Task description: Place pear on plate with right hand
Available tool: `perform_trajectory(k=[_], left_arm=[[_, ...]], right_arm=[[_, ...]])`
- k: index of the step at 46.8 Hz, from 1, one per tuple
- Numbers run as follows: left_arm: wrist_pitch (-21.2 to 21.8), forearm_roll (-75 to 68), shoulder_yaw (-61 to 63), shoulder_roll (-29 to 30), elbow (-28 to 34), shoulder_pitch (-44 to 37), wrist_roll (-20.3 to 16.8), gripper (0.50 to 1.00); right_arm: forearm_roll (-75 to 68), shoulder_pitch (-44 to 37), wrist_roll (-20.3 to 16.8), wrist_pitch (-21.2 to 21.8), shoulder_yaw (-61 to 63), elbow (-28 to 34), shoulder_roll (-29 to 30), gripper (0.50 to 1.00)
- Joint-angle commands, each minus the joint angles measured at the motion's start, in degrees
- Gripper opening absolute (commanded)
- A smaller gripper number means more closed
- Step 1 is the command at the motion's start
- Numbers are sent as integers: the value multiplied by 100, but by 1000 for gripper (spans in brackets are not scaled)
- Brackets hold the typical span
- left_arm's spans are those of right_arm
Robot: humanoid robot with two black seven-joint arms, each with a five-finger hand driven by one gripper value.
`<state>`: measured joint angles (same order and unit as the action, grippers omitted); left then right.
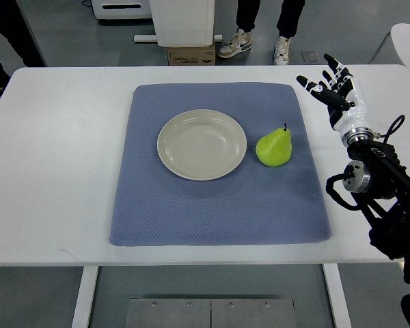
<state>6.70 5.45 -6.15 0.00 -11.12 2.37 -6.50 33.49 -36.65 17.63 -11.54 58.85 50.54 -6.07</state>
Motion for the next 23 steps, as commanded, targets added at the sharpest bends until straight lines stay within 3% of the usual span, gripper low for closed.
perform_trajectory(k=[1, 23], left_arm=[[7, 0, 0, 0, -4, 0, 0, 1000], [-37, 0, 0, 0, 5, 0, -9, 1000]], right_arm=[[0, 0, 4, 3, -5, 0, 0, 1000], [0, -9, 4, 3, 3, 0, -8, 1000]])
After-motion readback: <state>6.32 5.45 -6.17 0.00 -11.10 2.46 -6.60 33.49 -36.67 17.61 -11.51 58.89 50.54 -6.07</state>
